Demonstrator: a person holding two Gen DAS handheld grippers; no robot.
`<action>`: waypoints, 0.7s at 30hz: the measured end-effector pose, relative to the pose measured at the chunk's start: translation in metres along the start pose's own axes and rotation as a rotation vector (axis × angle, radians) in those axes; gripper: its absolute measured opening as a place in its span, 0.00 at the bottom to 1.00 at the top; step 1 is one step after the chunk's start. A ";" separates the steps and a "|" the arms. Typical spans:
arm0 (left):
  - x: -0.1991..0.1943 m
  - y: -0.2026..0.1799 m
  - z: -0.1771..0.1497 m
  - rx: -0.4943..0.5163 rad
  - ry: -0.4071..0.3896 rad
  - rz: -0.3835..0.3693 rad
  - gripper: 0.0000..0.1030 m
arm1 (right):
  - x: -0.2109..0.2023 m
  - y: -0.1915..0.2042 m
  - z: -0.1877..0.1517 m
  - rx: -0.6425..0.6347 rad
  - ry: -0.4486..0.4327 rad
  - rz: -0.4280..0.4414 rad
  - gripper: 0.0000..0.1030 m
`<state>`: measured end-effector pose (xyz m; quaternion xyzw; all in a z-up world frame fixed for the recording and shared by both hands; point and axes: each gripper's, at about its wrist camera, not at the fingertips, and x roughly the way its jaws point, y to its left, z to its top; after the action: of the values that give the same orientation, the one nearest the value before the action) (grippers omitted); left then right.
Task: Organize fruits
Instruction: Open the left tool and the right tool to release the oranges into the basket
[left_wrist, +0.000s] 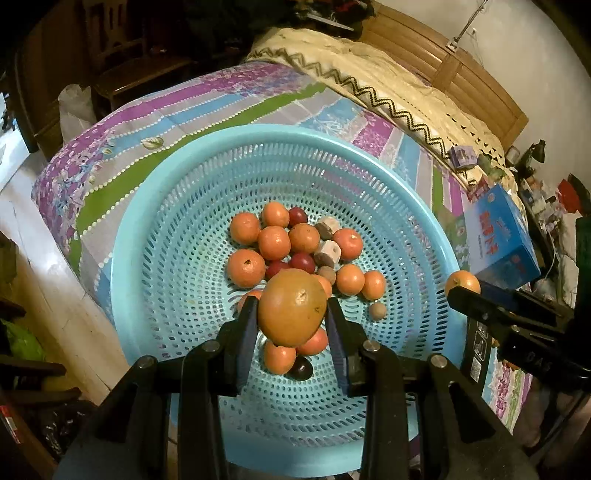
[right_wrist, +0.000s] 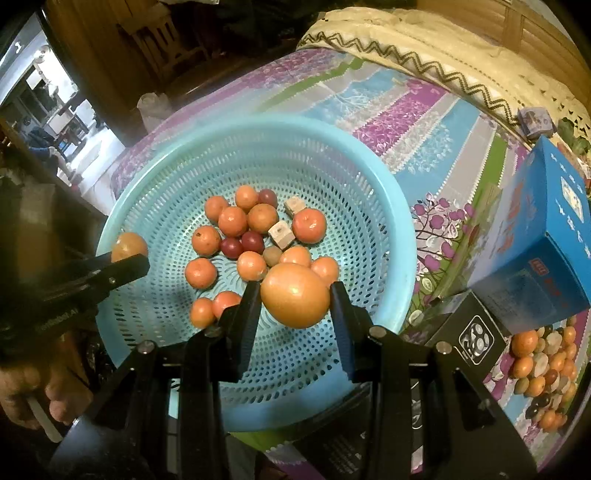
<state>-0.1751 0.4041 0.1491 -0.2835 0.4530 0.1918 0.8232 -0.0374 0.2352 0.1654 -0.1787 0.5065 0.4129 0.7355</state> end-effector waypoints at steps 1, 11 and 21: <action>0.000 0.000 0.000 0.001 -0.001 0.001 0.36 | 0.000 0.000 0.000 0.000 -0.001 0.001 0.37; 0.001 0.000 0.003 -0.019 0.005 -0.001 0.39 | 0.000 -0.003 0.000 0.007 -0.005 0.014 0.39; 0.003 -0.002 0.001 -0.022 0.001 -0.012 0.62 | -0.001 -0.004 -0.001 0.007 -0.012 0.016 0.48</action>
<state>-0.1718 0.4036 0.1470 -0.2955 0.4493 0.1915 0.8211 -0.0344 0.2318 0.1652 -0.1697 0.5049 0.4180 0.7359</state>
